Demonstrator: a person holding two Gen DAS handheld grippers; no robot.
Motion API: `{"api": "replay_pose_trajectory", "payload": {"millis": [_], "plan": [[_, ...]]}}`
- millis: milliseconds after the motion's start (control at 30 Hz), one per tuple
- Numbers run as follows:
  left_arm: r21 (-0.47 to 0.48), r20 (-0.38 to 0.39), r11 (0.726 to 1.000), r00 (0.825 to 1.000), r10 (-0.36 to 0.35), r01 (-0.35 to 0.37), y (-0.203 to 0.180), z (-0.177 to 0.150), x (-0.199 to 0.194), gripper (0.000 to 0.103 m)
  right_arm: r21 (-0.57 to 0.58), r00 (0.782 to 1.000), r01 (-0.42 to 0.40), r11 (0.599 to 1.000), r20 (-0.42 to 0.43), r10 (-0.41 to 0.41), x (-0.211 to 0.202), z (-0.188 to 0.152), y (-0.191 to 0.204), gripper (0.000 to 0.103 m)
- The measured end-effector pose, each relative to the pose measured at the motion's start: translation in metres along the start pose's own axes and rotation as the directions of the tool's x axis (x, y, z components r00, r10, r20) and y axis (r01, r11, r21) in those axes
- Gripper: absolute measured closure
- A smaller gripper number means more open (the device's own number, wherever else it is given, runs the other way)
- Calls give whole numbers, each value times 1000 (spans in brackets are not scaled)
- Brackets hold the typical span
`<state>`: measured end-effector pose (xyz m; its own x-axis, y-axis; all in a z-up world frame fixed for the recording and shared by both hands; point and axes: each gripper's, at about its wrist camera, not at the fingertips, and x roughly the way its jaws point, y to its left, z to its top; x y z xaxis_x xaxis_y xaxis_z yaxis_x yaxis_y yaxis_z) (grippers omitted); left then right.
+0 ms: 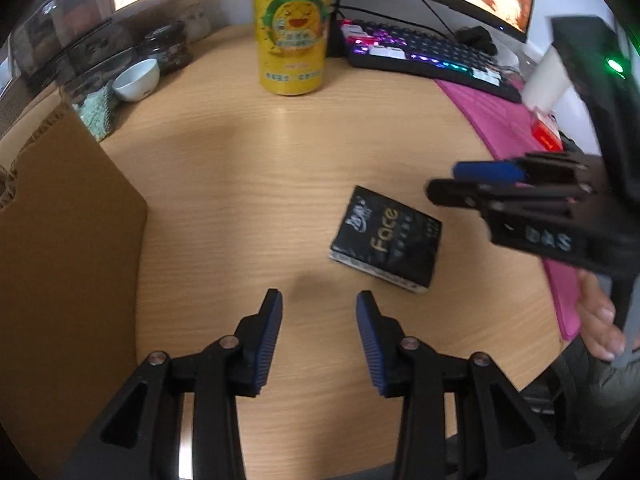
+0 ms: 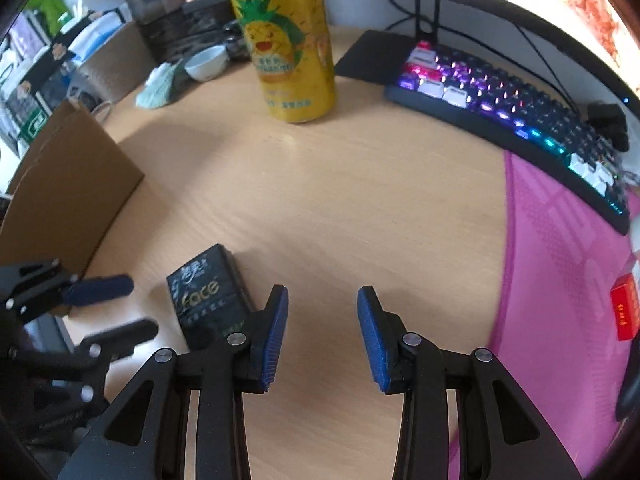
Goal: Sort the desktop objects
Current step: 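Lower the right tool onto the last Face pack and close on it, then carry the held Face pack with the right tool into the box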
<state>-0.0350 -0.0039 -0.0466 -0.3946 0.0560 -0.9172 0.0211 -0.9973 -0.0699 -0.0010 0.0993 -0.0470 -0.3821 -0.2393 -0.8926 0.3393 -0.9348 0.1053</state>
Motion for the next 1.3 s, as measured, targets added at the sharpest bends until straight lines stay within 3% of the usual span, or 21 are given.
{"api": "replay_pose_trajectory", "payload": {"millis": [67,100,200,500,600,733,1000,1167,1300], "plan": [[8,14,1000,1000,-2,2,1,-2,-7,61,14,999,-13,1000,32,12,-14,-2,-3,65],[13,21,1000,1000,-2,2,2,-4,-10,61,2,997,-56,998,46,56,-21,-3,1,65],[4,50,1000,999,-13,12,6,-9,-26,59,-66,991,-130,989,25,131,-19,-3,21,55],[-36,61,999,998,-16,18,27,-22,-37,55,-183,992,-123,975,-47,117,10,-6,63,55],[-49,63,999,998,13,-10,33,-23,-38,55,-177,992,-123,976,-52,115,16,-3,65,52],[-52,69,999,998,-3,6,36,-25,-41,55,-194,993,-106,975,-68,94,24,-2,72,52],[-55,116,998,993,-15,21,40,-24,-65,55,-205,996,-89,975,-31,85,6,5,78,56],[-80,221,996,975,-23,42,55,-31,-121,55,-260,982,-182,948,-7,187,-36,29,100,56],[-185,328,983,943,52,10,92,-44,-173,55,-356,950,-289,889,4,311,-75,55,144,56]]}}
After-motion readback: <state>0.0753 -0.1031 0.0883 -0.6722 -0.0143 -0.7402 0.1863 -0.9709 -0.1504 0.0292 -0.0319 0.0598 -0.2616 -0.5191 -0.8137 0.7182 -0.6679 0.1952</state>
